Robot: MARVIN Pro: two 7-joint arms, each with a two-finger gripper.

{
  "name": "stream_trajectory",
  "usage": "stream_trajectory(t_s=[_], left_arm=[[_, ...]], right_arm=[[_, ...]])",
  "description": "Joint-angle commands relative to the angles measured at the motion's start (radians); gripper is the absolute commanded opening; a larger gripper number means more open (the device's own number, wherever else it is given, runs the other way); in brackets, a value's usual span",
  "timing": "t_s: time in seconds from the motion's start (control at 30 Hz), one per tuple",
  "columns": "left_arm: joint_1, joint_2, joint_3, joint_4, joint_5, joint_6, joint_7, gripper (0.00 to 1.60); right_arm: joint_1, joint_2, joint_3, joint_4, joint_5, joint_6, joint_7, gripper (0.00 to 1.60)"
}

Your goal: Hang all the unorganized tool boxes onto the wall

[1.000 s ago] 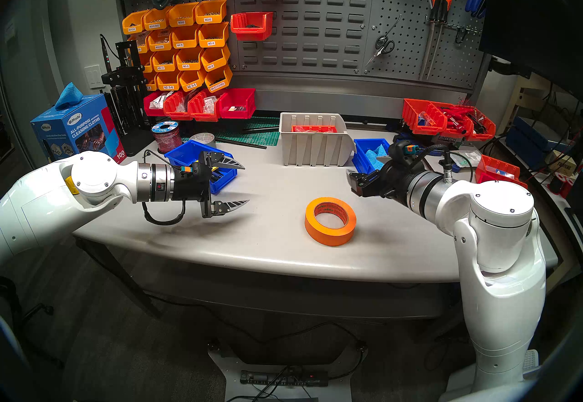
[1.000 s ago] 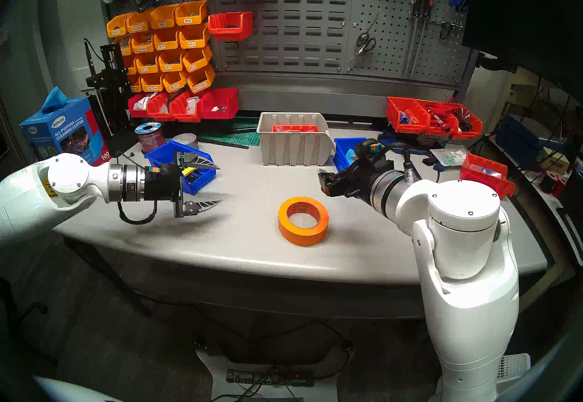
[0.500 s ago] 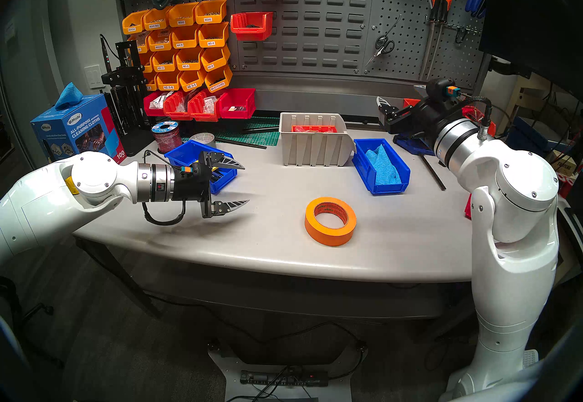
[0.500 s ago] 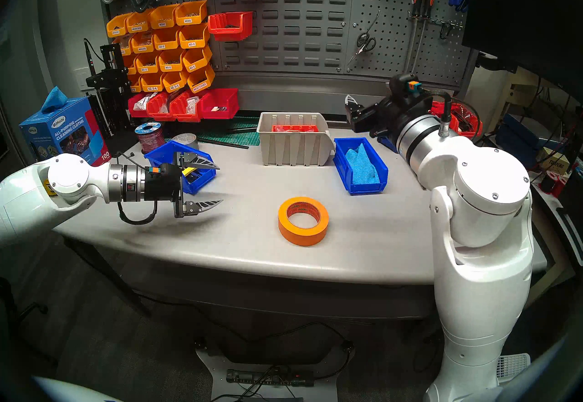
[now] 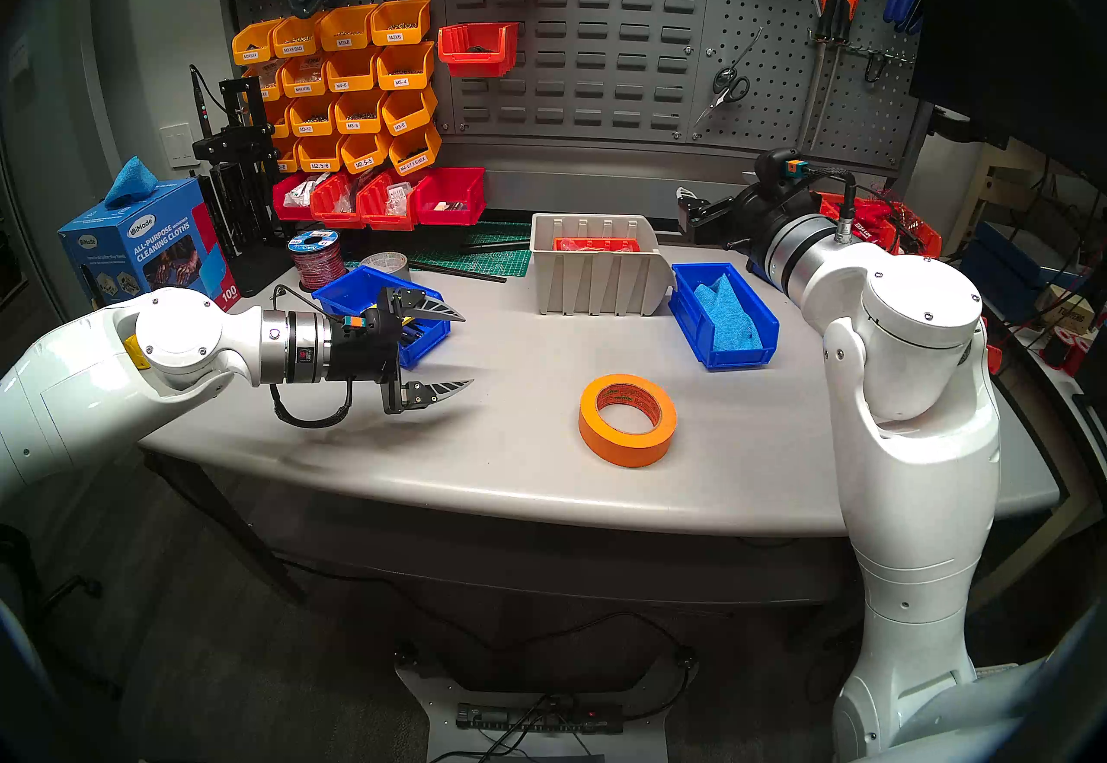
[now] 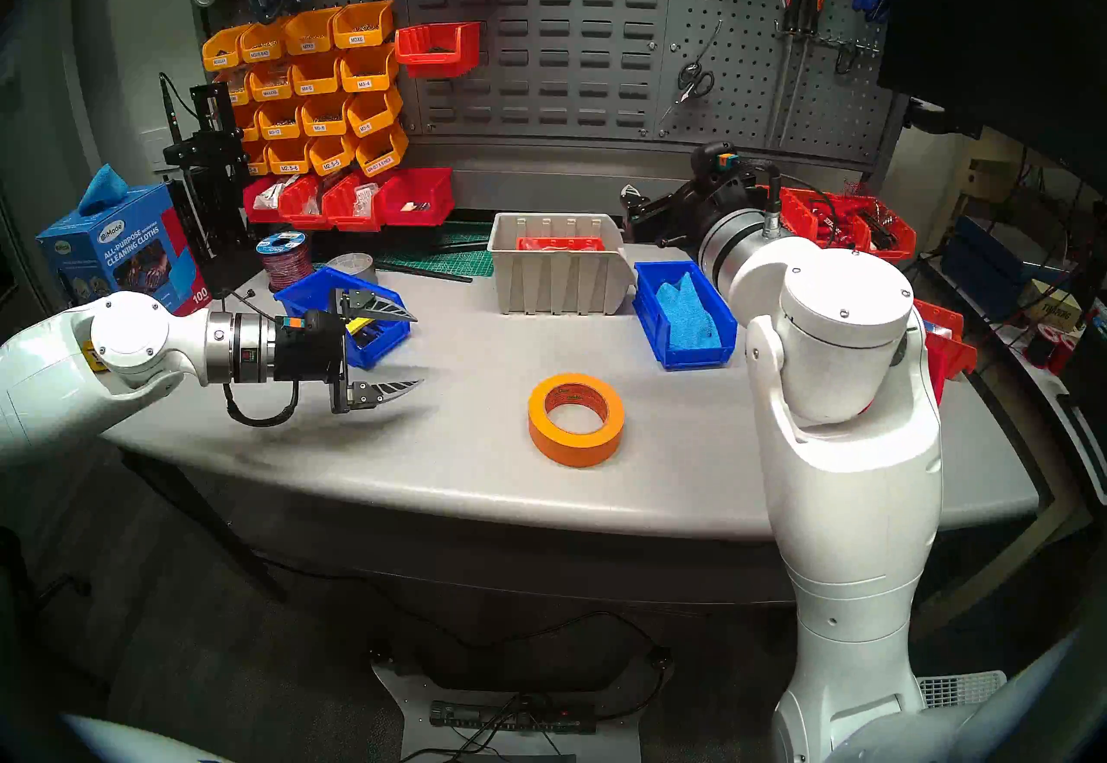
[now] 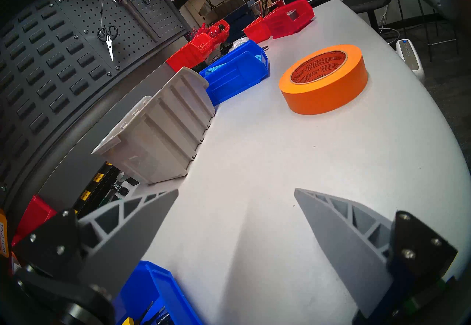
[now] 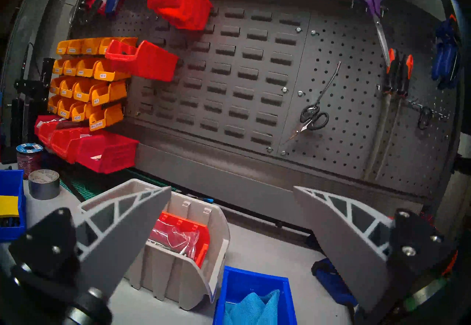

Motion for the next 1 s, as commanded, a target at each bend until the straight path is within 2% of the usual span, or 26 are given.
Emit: stream_trajectory(t_s=[0.0, 0.07, 0.13, 0.53, 0.97], left_arm=[[-0.01, 0.002, -0.008, -0.003, 0.0, -0.001, -0.002, 1.6], [-0.01, 0.002, -0.008, -0.003, 0.0, -0.001, -0.002, 1.6], [-0.01, 0.002, -0.008, -0.003, 0.0, -0.001, -0.002, 1.6], [-0.01, 0.002, -0.008, -0.003, -0.001, -0.001, -0.004, 1.6], [-0.011, 0.002, -0.008, -0.002, -0.001, -0.001, -0.005, 1.6]], right_arm=[[0.106, 0.01, -0.002, 0.004, 0.013, 0.113, 0.027, 1.6], [0.137, 0.021, -0.001, 0.027, 0.029, 0.127, 0.059, 1.6], [0.154, 0.059, -0.014, 0.035, 0.023, 0.127, 0.085, 1.6], [0.27, 0.114, -0.049, 0.123, 0.044, 0.127, 0.159, 1.6], [0.288, 0.138, -0.067, 0.146, 0.075, 0.127, 0.17, 1.6]])
